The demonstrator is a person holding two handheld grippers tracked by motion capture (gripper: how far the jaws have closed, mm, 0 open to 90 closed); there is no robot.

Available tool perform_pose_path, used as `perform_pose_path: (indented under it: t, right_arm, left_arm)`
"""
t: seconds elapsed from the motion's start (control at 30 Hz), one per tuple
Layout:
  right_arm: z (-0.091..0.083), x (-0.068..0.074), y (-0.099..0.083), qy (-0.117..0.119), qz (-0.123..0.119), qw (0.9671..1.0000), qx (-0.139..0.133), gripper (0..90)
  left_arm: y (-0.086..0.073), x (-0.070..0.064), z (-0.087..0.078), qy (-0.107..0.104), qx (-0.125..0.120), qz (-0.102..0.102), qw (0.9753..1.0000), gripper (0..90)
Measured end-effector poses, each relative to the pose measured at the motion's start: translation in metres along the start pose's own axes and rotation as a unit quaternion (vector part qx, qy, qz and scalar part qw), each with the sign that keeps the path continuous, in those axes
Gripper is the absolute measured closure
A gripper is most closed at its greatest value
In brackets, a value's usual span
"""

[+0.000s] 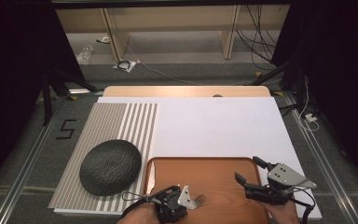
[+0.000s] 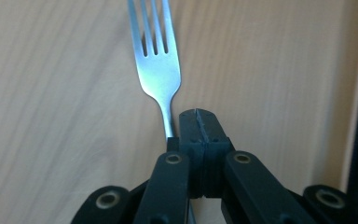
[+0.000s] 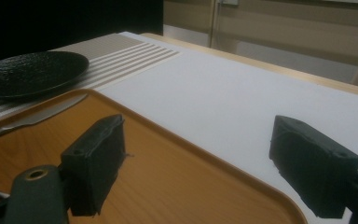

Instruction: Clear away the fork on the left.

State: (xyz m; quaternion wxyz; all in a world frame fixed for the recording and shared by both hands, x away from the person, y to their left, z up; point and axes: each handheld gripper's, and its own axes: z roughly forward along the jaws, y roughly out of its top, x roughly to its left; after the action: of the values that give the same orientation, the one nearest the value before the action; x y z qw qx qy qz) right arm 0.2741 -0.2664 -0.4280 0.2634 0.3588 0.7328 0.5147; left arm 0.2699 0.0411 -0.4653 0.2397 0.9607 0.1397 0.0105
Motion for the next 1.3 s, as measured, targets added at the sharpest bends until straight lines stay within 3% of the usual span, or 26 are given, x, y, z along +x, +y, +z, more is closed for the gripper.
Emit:
perform_pose_path:
  t: [0.4, 1.3]
  right_arm:
    - [0.000, 0.000, 0.000, 0.000, -0.004, 1.0000, 0.002, 19.3]
    - [0.000, 0.001, 0.000, 0.000, -0.005, 1.0000, 0.001, 19.3]
  left_arm:
    - [-0.010, 0.020, -0.006, 0.012, -0.002, -0.027, 0.9996, 89.5]
    - [-0.024, 0.043, -0.015, 0.030, 0.000, -0.071, 0.9970, 89.5]
